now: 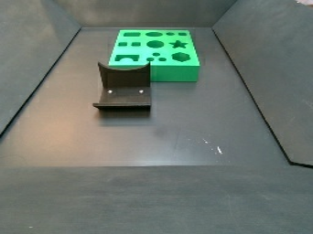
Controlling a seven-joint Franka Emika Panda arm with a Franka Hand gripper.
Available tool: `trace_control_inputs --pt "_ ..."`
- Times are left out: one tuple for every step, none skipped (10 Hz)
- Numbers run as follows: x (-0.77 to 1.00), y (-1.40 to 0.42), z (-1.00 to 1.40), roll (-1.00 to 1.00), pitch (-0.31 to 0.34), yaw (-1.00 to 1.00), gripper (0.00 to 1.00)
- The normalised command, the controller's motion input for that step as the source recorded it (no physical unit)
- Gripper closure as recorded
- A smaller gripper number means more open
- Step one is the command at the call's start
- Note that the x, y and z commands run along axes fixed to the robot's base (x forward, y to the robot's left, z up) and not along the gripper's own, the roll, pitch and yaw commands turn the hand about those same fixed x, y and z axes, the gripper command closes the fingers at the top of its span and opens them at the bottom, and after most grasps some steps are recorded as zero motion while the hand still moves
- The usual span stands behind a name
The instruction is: Insert the rectangle object.
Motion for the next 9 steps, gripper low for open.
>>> trace_control_inputs --pt "1.00 -0.20 -1.00 0.00 -0.014 -0.06 1.00" --pt "1.00 -0.19 -1.00 0.00 -0.014 -0.06 1.00" --pt "1.00 -0.19 -1.00 0.00 -0.011 -0.06 1.00" --pt "1.00 -0.13 -1.00 0.00 0.000 -0.05 1.00" --pt "0.97 -0.14 -1.00 0.04 0.000 0.00 1.00" --pt "0.96 -0.13 -1.00 0.08 0.000 -0.03 1.00" --pt "0.95 -0.01 -0.81 0.10 0.123 -0.07 1.00" --pt "0.95 0.00 -0.46 0.02 0.149 -0.08 1.00" --pt "0.94 0.00 -0.37 0.00 0.140 -0.09 1.00"
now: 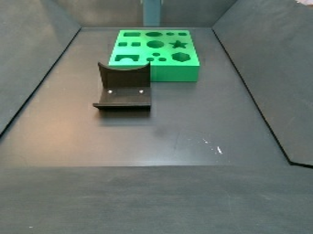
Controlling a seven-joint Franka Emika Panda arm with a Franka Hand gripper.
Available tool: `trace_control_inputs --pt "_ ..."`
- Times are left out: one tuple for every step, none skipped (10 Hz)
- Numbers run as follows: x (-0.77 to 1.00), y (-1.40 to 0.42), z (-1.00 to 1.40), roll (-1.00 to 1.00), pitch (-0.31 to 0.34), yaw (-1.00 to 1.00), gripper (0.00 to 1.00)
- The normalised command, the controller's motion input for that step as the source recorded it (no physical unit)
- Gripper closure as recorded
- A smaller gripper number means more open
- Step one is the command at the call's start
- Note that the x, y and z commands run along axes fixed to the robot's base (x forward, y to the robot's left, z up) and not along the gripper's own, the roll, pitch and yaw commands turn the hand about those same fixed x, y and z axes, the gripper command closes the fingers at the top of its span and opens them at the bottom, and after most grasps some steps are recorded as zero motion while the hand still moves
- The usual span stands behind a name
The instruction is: Insert the rectangle object.
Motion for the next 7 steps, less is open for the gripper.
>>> trace_control_inputs --pt "0.93 0.00 -0.36 0.00 0.131 -0.10 1.00" --pt "0.91 0.00 -0.29 0.00 0.134 -0.13 1.00" --pt "0.88 0.00 -0.25 0.00 0.129 -0.13 1.00" --pt "0.90 0.00 -0.28 0.00 0.146 -0.13 1.00" --pt "0.89 0.00 -0.28 0.03 0.170 -0.13 1.00" --pt "0.91 0.00 -0.26 0.05 0.183 -0.11 1.00" --pt "0.94 0.00 -0.23 0.07 0.189 -0.08 1.00"
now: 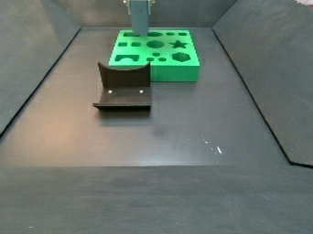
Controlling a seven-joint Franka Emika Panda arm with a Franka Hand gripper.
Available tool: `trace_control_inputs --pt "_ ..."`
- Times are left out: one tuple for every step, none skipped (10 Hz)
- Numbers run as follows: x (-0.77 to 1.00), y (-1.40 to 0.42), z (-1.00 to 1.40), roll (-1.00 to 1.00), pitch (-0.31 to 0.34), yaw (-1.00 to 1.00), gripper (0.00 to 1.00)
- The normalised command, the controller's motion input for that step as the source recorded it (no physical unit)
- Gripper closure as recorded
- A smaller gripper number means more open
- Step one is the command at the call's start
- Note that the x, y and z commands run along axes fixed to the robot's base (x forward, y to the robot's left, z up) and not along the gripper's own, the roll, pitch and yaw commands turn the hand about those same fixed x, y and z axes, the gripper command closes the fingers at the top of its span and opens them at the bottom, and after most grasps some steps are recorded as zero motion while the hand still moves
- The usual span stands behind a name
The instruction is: Insert the rectangle object.
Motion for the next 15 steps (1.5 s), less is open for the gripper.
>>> trace_control_inputs --pt "0.95 0.01 -0.19 0.06 0.179 -0.07 1.00" --pt "0.38 0.00 -0.09 0.02 0.077 -0.07 1.00" --pt "0.01 -0.09 -0.06 0.00 -0.041 0.01 1.00" --pt "0.63 0.00 -0.23 0.00 -0.060 -0.05 1.00" --pt "0.82 0.03 -0.28 0.00 -0.099 -0.08 1.00" --pt "0.80 0.17 -0.33 0.04 0.000 -0.05 1.00" --pt "0.56 0.21 -0.33 0.10 0.050 0.00 1.00" --pt "0.23 0.15 -0.32 0.09 0.000 0.00 1.00" --pt "0.03 0.00 -0.37 0.04 -0.044 0.00 1.00" --pt "0.00 -0.04 -0.39 0.01 -0.067 0.01 1.00" --pt "0.00 -0.13 -0.27 0.01 -0.016 0.00 1.00" --pt "0.00 -0.09 -0.19 0.02 0.000 0.00 1.00" --pt "-0.07 -0.11 -0.15 0.05 0.000 0.00 1.00" --pt "-0.04 -0.07 -0.17 0.04 0.000 0.00 1.00" --pt "0.00 -0.07 -0.22 0.10 0.000 0.00 1.00"
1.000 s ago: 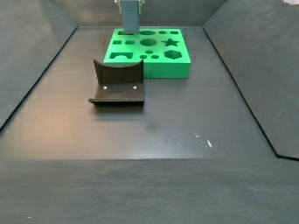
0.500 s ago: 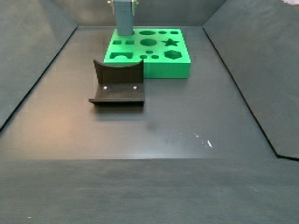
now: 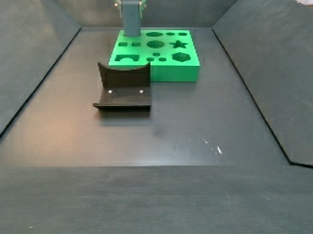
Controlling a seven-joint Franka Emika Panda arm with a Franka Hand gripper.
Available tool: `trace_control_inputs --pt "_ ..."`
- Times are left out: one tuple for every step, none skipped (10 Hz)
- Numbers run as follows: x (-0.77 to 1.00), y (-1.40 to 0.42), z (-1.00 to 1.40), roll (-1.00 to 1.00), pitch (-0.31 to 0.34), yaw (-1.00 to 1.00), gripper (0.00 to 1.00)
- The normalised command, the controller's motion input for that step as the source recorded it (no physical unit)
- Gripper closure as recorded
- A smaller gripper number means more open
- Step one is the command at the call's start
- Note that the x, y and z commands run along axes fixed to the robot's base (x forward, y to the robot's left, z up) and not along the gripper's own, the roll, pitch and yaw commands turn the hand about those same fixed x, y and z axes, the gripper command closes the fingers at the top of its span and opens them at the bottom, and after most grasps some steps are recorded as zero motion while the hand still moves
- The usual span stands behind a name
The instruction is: Insert the rectangle object.
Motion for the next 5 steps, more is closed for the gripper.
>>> trace_control_inputs --pt "0.00 -0.06 -0.28 0.15 0.000 0.00 1.00" --pt "0.00 -0.09 -0.33 0.27 0.010 0.00 1.00" --pt "0.04 -0.14 -0.46 0.41 0.000 0.00 1.00" --pt "0.06 -0.15 -0.49 0.42 0.000 0.00 1.00" --pt "0.05 -0.14 -0.51 0.36 0.000 0.00 1.00"
